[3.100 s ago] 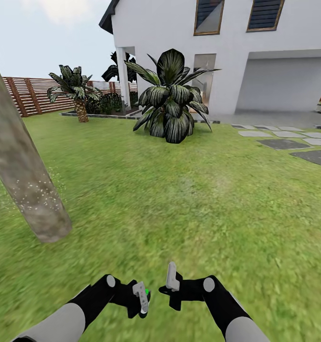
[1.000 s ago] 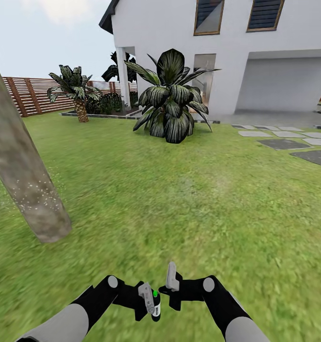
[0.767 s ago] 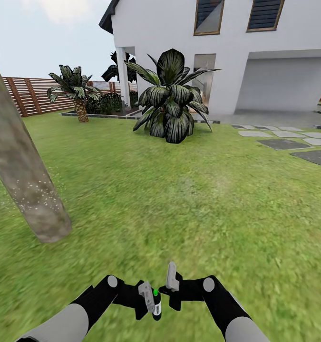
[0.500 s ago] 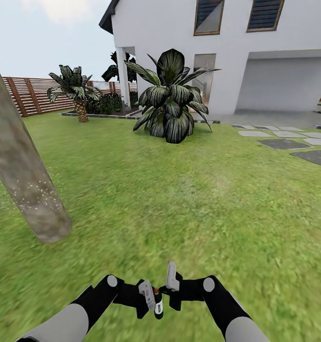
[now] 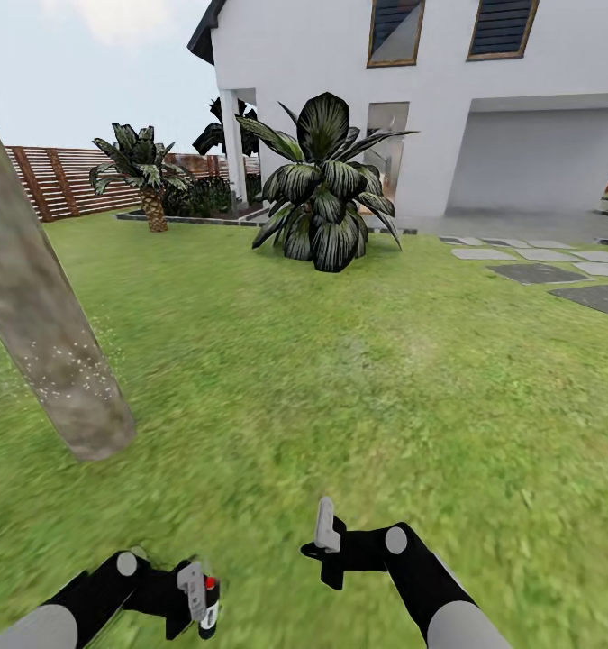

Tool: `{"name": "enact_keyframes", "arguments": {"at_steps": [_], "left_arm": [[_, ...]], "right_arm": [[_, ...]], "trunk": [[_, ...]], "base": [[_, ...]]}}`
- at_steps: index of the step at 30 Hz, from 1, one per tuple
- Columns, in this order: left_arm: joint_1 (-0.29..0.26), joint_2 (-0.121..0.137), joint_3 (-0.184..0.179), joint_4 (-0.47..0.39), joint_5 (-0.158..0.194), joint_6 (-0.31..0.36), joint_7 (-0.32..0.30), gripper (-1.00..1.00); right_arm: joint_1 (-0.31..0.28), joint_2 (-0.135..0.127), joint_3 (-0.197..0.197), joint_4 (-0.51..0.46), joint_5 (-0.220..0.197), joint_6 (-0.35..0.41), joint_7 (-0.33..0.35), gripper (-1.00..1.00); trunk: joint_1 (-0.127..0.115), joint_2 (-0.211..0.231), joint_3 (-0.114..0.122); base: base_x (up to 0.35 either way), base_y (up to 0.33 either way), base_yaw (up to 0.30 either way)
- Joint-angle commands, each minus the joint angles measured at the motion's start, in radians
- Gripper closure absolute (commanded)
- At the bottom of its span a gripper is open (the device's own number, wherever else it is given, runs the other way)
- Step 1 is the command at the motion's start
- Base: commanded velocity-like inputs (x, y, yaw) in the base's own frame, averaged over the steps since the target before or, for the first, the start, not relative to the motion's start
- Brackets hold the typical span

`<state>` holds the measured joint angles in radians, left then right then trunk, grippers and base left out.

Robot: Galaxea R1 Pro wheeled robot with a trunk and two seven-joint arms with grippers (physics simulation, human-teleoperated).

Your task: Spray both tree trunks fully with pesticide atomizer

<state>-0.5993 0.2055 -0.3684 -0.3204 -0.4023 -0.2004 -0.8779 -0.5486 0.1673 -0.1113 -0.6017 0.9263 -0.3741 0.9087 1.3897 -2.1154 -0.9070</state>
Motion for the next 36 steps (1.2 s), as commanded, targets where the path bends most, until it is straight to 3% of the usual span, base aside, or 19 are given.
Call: {"name": "enact_keyframes", "arguments": {"at_steps": [1, 2, 5, 7, 9, 10, 11, 12, 13, 14, 15, 17, 19, 20, 22, 25, 26, 27, 36], "left_arm": [[0.009, 0.029, 0.006, 0.000, -0.003, -0.018, -0.001, 1.00], [0.013, 0.055, 0.006, 0.007, -0.001, -0.024, 0.000, 1.00], [0.017, 0.099, 0.010, 0.045, 0.003, -0.029, 0.022, 1.00], [0.018, 0.113, 0.033, 0.068, 0.006, -0.029, 0.102, 1.00], [0.018, 0.110, 0.094, 0.088, 0.009, -0.029, 0.222, 1.00], [0.018, 0.104, 0.133, 0.106, 0.011, -0.029, 0.284, 1.00], [0.018, 0.088, 0.205, 0.138, 0.020, -0.028, 0.376, 1.00], [0.018, 0.074, 0.299, 0.176, 0.059, -0.029, 0.484, 1.00], [0.019, 0.070, 0.340, 0.196, 0.087, -0.031, 0.537, 1.00], [0.024, 0.066, 0.386, 0.227, 0.138, -0.039, 0.607, 1.00], [0.033, 0.063, 0.411, 0.251, 0.195, -0.060, 0.661, 1.00], [0.079, 0.050, 0.431, 0.270, 0.304, -0.136, 0.728, 1.00], [0.145, 0.045, 0.437, 0.273, 0.353, -0.208, 0.774, 1.00], [0.163, 0.043, 0.438, 0.273, 0.362, -0.231, 0.798, 1.00], [0.180, 0.031, 0.439, 0.278, 0.374, -0.250, 0.851, 1.00], [0.201, 0.003, 0.440, 0.279, 0.388, -0.256, 0.868, 1.00], [0.206, -0.001, 0.440, 0.279, 0.407, -0.257, 0.870, 1.00], [0.212, -0.011, 0.440, 0.283, 0.453, -0.258, 0.872, 1.00], [0.230, -0.017, 0.439, 0.284, 0.464, -0.263, 0.858, 1.00]], "right_arm": [[-0.001, 0.001, -0.009, -0.001, 0.008, -0.005, 0.006, -1.00], [-0.001, 0.000, -0.011, -0.001, 0.008, -0.005, 0.006, -1.00], [-0.001, -0.003, -0.014, 0.001, 0.009, -0.006, 0.001, -1.00], [-0.001, -0.011, -0.016, 0.002, 0.010, -0.008, -0.004, -1.00], [0.002, -0.050, -0.022, 0.005, 0.009, -0.009, -0.076, -1.00], [0.003, -0.080, -0.045, 0.010, 0.008, -0.009, -0.164, -1.00], [0.005, -0.105, -0.121, 0.039, 0.007, -0.008, -0.306, -1.00], [0.007, -0.115, -0.222, 0.113, 0.007, -0.008, -0.446, -1.00], [0.008, -0.119, -0.268, 0.164, 0.007, -0.008, -0.512, -1.00], [0.008, -0.124, -0.324, 0.251, 0.008, -0.009, -0.618, -1.00], [0.008, -0.132, -0.358, 0.325, 0.008, -0.010, -0.730, -1.00], [0.017, -0.150, -0.384, 0.412, 0.008, -0.015, -0.985, -1.00], [0.045, -0.155, -0.391, 0.442, 0.006, -0.027, -1.165, -1.00], [0.063, -0.155, -0.392, 0.447, 0.006, -0.048, -1.205, -1.00], [0.099, -0.156, -0.393, 0.453, 0.007, -0.133, -1.240, -1.00], [0.122, -0.151, -0.392, 0.456, 0.006, -0.162, -1.245, -1.00], [0.127, -0.148, -0.393, 0.457, 0.005, -0.164, -1.246, -1.00], [0.133, -0.142, -0.393, 0.511, 0.004, -0.166, -1.246, -1.00], [0.134, -0.141, -0.403, 0.554, 0.002, -0.167, -1.246, -1.00]], "trunk": [[0.000, 0.000, -0.001], [0.000, 0.000, -0.001], [0.000, 0.000, -0.001], [0.000, 0.000, -0.001], [0.000, 0.000, -0.001], [0.000, 0.000, -0.001], [0.000, 0.000, -0.001], [0.000, 0.000, -0.001], [0.000, 0.000, -0.001], [0.000, 0.000, -0.001], [0.000, 0.000, -0.001], [0.000, 0.000, -0.001], [0.000, 0.000, -0.001], [0.000, 0.000, -0.001], [0.000, 0.000, -0.001], [0.000, 0.000, -0.001], [0.000, 0.000, -0.001], [0.000, 0.000, -0.001], [0.000, 0.000, -0.001]], "base": [[0.000, 0.000, 0.000], [0.000, 0.000, 0.000], [0.000, 0.000, 0.000], [0.000, 0.000, 0.000], [0.000, 0.000, 0.000], [0.000, 0.000, 0.000], [0.000, 0.000, 0.000], [0.000, 0.000, 0.000], [0.000, 0.000, 0.000], [0.000, 0.000, 0.000], [0.000, 0.000, 0.000], [0.000, 0.000, 0.000], [0.000, 0.000, 0.000], [0.000, 0.000, 0.000], [0.000, 0.000, 0.000], [0.000, 0.000, 0.000], [0.000, 0.000, 0.000], [0.000, 0.000, 0.000], [0.000, 0.000, -0.186]]}}
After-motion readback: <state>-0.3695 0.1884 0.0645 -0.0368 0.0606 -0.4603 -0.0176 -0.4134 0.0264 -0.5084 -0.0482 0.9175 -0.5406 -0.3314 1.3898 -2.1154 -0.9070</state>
